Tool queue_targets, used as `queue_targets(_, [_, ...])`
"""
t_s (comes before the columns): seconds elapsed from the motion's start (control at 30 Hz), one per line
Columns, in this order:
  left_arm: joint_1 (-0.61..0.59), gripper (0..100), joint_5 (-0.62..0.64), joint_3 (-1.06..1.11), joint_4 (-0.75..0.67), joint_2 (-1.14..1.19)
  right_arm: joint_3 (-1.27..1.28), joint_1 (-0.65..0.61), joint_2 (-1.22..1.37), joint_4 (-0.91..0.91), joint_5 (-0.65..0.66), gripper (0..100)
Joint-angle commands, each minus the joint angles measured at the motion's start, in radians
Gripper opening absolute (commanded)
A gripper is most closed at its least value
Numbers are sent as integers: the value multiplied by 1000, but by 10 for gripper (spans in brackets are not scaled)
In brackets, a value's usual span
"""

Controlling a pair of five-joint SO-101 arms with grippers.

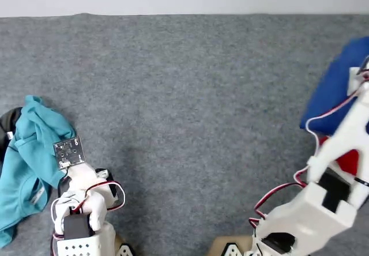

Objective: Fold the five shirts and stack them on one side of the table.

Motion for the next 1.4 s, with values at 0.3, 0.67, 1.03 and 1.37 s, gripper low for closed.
queue_targets(0.3, [-2, 7, 8, -5, 5, -14, -38, 174, -4, -2, 57, 10])
queue_targets(0.67, [-2, 7, 8, -5, 5, -14, -38, 360, 214, -99, 100, 10])
queue_targets(1.03, [-2, 7, 8, -5, 5, -14, -38, 407, 252, -91, 94, 206])
queue_targets(1.37, [-2, 7, 8, -5, 5, -14, -38, 401, 99, -93, 49, 240])
